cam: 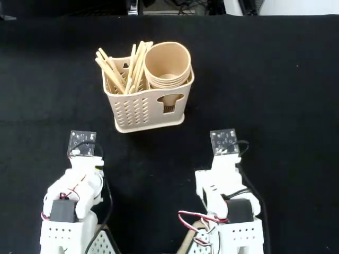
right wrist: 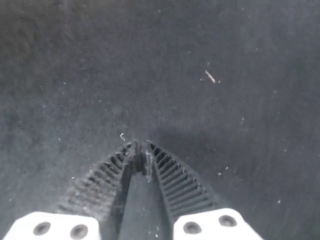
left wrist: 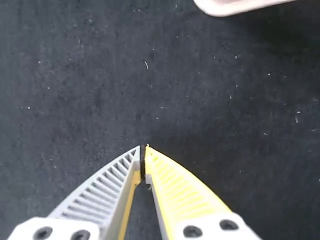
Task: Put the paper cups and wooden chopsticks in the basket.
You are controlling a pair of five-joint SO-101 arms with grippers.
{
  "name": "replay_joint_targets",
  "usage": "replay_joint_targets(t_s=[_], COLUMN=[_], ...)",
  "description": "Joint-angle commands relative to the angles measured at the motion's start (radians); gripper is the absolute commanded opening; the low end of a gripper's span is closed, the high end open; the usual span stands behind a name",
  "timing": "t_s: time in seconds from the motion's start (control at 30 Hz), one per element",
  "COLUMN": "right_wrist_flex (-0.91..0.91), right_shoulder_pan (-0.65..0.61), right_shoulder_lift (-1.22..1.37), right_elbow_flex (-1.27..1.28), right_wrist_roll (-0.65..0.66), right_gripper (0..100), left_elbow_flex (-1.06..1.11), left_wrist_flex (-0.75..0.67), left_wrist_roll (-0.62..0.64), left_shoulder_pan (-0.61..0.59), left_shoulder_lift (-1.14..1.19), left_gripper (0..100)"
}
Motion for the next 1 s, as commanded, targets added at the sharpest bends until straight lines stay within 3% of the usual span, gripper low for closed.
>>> replay_joint_targets(t_s=[0.0,0.57,0.8,0.97], right_wrist_flex=[0.006,0.006,0.008,0.008], right_shoulder_pan=[0.015,0.015,0.015,0.017], right_shoulder_lift=[-0.07,-0.07,-0.076,-0.076], right_elbow_flex=[0.002,0.002,0.002,0.002], right_wrist_roll=[-0.012,-0.011,-0.011,-0.011], right_gripper=[1.5,1.5,1.5,1.5], left_elbow_flex=[0.018,0.018,0.018,0.018], left_wrist_flex=[0.011,0.014,0.017,0.017], left_wrist_roll=[0.009,0.009,0.009,0.011], left_shoulder_pan=[0.007,-0.004,-0.283,-0.321], left_shoulder_lift=[0.0,-0.002,-0.014,-0.014], left_gripper=[3,3,3,3])
